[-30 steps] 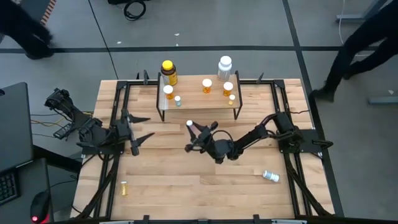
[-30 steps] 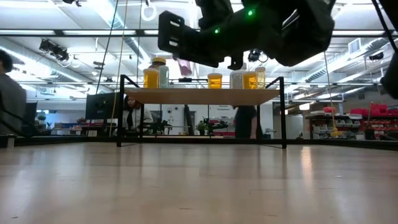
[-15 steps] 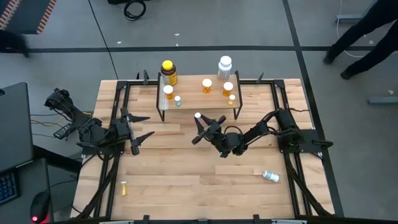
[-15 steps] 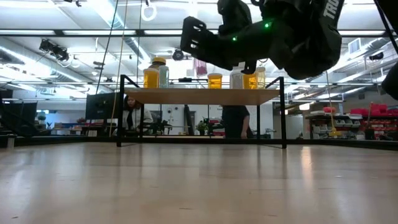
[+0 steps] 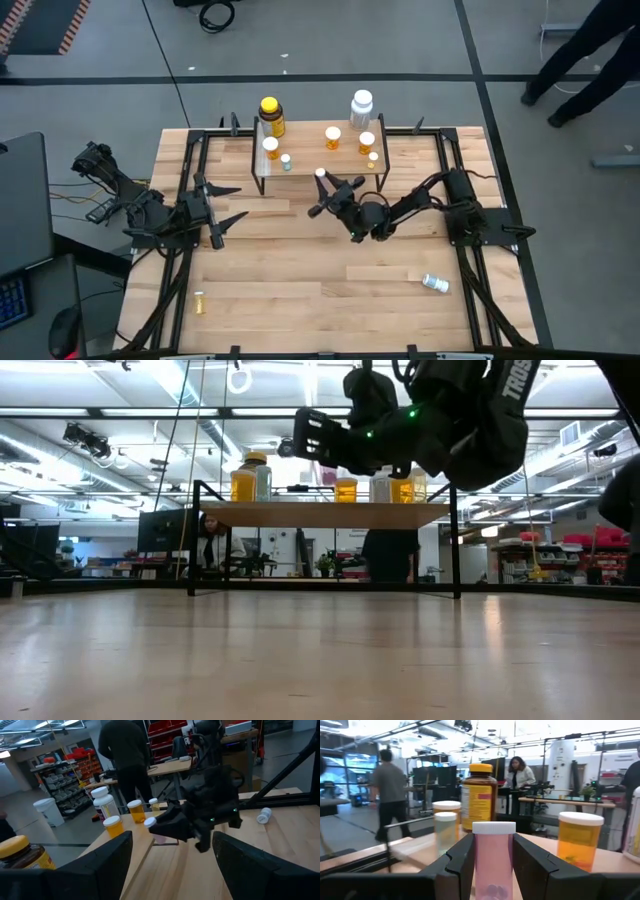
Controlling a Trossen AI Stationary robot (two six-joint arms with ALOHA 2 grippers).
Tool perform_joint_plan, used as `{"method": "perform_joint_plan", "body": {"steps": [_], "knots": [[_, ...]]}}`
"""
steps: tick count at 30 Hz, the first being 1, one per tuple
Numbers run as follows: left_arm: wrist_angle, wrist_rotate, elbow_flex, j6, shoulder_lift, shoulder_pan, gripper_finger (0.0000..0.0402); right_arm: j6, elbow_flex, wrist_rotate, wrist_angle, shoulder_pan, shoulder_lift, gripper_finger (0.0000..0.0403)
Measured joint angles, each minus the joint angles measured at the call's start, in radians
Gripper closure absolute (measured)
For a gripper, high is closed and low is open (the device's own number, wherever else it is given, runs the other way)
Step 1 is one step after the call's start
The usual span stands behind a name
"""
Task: Pick and place medicine bottles onto shelf by color
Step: Put the pink pill bottle on the shelf
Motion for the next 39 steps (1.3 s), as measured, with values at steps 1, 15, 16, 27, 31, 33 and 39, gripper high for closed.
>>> {"method": "perform_joint_plan", "body": {"steps": [1, 15, 16, 27, 31, 33, 39], "knots": [[0.0, 0.0, 0.0, 0.0, 0.0, 0.0, 0.0118, -0.001, 0.0, -0.001, -0.001, -0.01, 0.0, 0.0274], [0.0, 0.0, 0.0, 0.001, 0.0, 0.0, 0.0118, -0.003, 0.0, -0.015, -0.002, -0.093, 0.0, 0.0274], [0.0, 0.0, 0.0, 0.001, 0.0, 0.0, 0.0118, -0.003, 0.0, -0.015, -0.002, -0.095, 0.0, 0.0274], [0.0, 0.0, 0.0, 0.001, 0.0, 0.0, 0.0118, -0.002, 0.0, -0.015, -0.077, -0.121, 0.0, 0.0274], [0.0, 0.0, 0.0, 0.001, 0.0, 0.0, 0.0118, 0.013, 0.0, -0.015, -0.097, -0.128, 0.0, 0.0274], [0.0, 0.0, 0.0, 0.001, 0.0, 0.0, 0.0118, 0.008, 0.0, -0.016, -0.096, -0.128, 0.0, 0.0274], [0.0, 0.0, 0.0, 0.001, 0.0, 0.0, 0.0118, 0.009, 0.0, -0.016, -0.105, -0.139, 0.0, 0.0274]]}}
